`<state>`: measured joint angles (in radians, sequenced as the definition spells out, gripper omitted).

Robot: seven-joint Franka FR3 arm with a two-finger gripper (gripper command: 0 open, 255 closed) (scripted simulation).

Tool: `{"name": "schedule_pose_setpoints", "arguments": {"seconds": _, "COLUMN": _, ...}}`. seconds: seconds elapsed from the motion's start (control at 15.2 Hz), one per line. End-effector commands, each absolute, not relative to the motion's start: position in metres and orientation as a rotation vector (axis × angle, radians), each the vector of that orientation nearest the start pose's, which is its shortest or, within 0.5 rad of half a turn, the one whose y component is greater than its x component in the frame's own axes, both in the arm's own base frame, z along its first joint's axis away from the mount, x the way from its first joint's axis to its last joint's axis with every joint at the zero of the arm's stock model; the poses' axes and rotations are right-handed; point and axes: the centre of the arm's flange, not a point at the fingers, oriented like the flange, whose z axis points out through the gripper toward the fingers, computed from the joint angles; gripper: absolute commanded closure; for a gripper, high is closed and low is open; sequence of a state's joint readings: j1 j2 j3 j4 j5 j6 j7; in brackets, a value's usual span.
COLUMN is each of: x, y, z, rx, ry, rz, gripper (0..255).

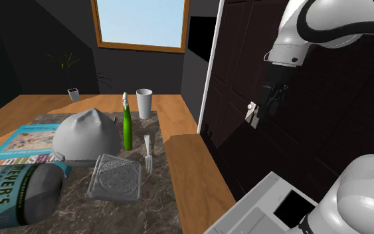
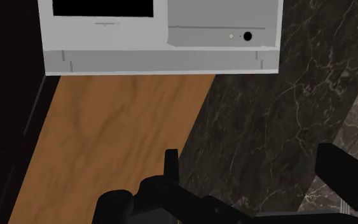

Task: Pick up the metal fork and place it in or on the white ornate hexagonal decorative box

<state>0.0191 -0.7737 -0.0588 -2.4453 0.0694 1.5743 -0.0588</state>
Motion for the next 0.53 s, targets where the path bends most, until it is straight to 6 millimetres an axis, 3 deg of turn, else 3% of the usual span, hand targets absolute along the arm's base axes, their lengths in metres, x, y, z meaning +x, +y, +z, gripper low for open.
{"name": "schedule_pose_setpoints", "arguments": {"seconds": 0.0, "x": 0.306, "y": -0.008, "z": 0.545, "rx": -3.024, "ry": -0.052, "rz": 0.142, "gripper": 0}}
{"name": "schedule_pose_setpoints", "arguments": {"seconds": 0.46, "x": 0.344, "y": 0.065, "z": 0.506, "rx": -3.056, "ry": 0.071, "rz": 0.070, "gripper": 0}}
